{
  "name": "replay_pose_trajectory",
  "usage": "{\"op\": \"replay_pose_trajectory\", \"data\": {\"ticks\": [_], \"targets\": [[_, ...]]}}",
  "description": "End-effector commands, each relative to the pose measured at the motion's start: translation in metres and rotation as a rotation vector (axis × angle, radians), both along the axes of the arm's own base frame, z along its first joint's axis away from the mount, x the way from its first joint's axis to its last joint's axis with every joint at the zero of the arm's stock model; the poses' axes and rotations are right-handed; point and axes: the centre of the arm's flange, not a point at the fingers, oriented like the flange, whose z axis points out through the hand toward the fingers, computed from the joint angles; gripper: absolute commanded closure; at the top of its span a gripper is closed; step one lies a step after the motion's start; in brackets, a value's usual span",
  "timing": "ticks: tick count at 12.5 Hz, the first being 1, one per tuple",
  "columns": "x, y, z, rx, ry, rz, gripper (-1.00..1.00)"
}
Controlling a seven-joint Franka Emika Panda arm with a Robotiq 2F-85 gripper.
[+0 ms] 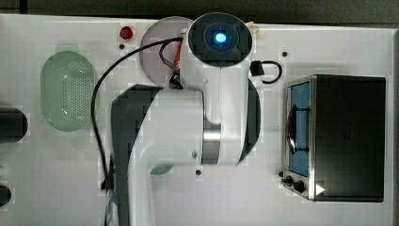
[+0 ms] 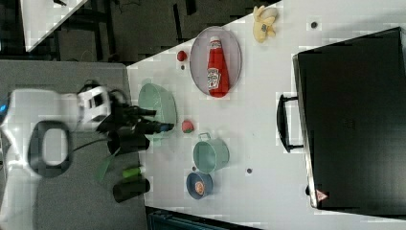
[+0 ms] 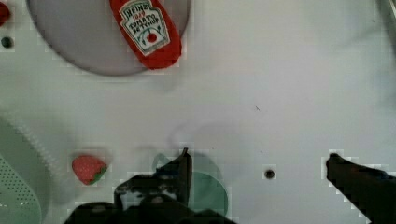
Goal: Pick ketchup from plate and place it on table.
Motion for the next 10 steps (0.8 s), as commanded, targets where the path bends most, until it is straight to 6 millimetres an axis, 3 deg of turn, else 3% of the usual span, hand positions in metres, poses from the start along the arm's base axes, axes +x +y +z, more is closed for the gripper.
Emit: {"op": "replay_pose_trajectory", "data": {"ticks": [1,5,10], "targets": [[0.016,0.017,-0.021,0.008,-0.025,0.106,-1.00],[0.044,0.033,-0.076,0.031,-0.041,0.179,-1.00],[0.069,0.035,-0.142,0.034,-0.091,0.365,-1.00]]}}
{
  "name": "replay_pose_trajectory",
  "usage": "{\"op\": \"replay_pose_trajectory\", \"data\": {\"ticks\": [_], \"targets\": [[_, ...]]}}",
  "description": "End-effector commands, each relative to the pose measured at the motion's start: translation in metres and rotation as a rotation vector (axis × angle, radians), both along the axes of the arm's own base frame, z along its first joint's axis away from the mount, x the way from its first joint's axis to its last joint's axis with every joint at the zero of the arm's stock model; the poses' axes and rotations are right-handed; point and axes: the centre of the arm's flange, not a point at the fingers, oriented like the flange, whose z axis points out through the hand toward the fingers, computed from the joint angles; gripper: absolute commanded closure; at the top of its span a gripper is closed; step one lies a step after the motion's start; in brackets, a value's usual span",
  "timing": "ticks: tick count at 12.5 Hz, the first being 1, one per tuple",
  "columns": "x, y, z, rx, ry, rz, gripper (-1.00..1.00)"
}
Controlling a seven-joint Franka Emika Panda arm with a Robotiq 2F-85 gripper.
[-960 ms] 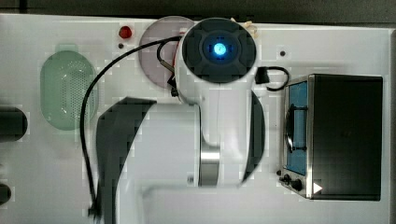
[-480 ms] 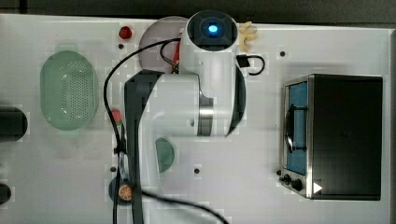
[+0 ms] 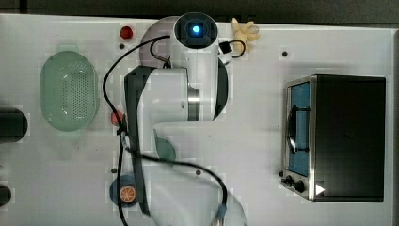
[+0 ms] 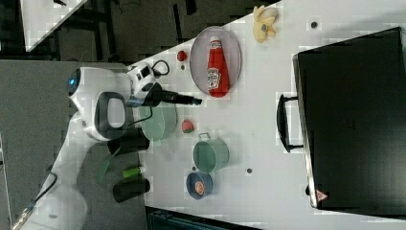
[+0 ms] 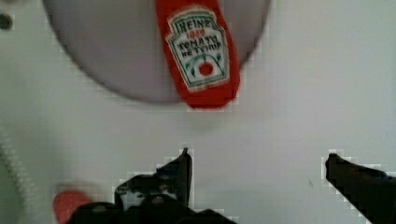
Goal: Pick ketchup from plate and place it on table.
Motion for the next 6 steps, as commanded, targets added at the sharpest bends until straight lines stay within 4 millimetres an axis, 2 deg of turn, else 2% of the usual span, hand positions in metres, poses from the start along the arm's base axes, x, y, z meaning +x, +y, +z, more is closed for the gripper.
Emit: {"op": "replay_pose_trajectory", "data": {"ticks": [1,6], "targets": [[0.015,0.004,-0.012,-0.005,-0.070,0.152,-1.00],[0.032,0.008,-0.067,-0.033,-0.171,0.208,-1.00]]}}
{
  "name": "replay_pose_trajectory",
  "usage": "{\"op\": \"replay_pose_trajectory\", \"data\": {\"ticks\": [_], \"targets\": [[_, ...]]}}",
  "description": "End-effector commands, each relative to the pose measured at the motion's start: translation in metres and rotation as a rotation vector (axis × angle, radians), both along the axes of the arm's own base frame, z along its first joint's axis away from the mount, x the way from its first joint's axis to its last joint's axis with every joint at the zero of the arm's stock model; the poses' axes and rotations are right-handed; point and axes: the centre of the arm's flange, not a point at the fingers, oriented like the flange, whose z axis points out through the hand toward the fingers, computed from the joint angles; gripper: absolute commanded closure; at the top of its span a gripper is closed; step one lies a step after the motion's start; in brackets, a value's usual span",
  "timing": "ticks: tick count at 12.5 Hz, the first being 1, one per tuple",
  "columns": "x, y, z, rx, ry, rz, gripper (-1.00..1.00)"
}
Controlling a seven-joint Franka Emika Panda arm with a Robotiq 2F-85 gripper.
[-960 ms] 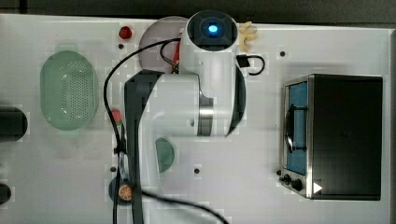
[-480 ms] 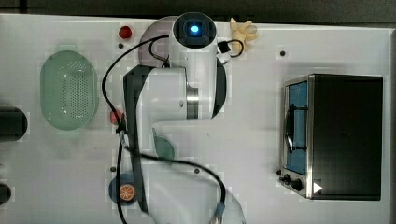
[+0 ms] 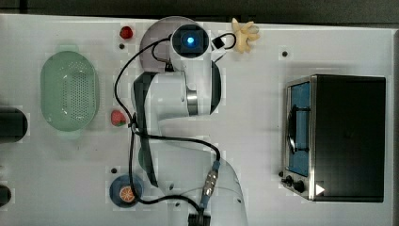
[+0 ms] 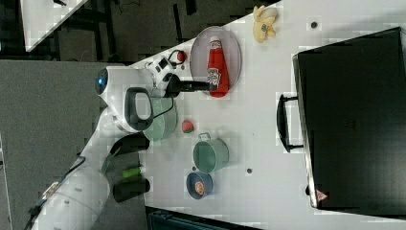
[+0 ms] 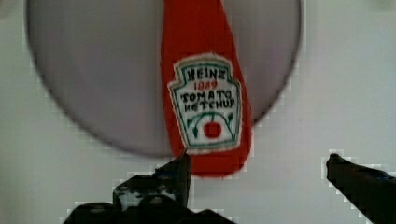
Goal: Pick ketchup from plate and place it on table.
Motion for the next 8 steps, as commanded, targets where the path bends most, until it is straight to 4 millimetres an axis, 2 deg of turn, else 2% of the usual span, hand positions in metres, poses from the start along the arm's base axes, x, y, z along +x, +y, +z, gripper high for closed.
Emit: {"op": "replay_pose_trajectory", "data": {"ticks": [1,8], "targets": [[0.014,0.006,-0.003,0.007,-0.087,0.089,-1.00],[0.012,0.012,-0.081,0.028,-0.115,0.114,-1.00]]}}
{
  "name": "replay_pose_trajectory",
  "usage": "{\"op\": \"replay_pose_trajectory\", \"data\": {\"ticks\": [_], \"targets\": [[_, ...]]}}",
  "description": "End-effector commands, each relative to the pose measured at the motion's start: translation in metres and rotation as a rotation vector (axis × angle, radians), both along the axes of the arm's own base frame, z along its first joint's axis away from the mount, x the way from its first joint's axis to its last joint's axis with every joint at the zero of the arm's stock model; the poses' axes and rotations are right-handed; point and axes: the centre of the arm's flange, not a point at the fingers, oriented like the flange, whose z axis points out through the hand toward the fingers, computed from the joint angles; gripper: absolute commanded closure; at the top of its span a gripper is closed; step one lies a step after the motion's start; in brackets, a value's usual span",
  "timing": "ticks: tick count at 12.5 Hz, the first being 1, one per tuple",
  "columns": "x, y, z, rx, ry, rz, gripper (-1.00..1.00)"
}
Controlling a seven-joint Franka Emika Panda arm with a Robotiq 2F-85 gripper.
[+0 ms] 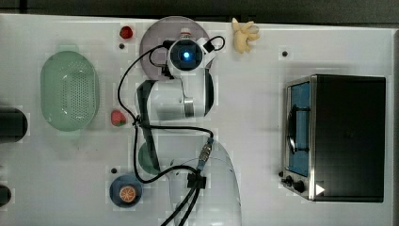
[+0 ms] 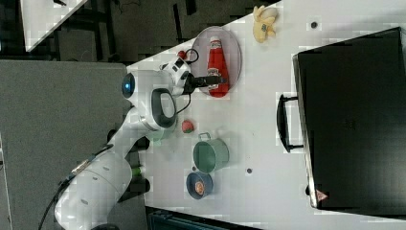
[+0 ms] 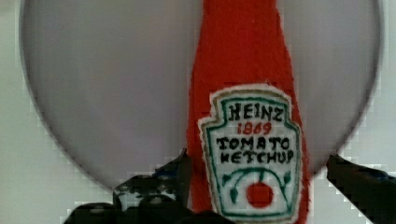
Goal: Pick ketchup from plate and place it on table.
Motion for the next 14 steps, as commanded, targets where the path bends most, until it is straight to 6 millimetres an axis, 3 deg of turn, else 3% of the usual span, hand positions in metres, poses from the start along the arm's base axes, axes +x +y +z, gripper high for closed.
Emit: {"op": "replay_pose_trajectory", "data": {"ticks": [1,5,6,8,9,10,12,14], "targets": [[0.005,-0.003,-0.016,-0.006,-0.035,0.040,-1.00],[0.004,0.000,-0.031,0.003,-0.057,0.041,-1.00],[0.006,0.000,-0.028,0.003,-0.063,0.040,-0.91],[0.007,-0.002,-0.027,0.001,-0.065,0.038,-0.43],[0.008,-0.001,-0.024,0.003,-0.072,0.039,-0.30],[0.008,0.001,-0.023,0.004,-0.073,0.041,-0.30],[0.015,0.000,-0.005,0.005,-0.105,0.029,-0.30],[0.025,-0.003,0.036,0.003,-0.157,0.005,-0.30]]}}
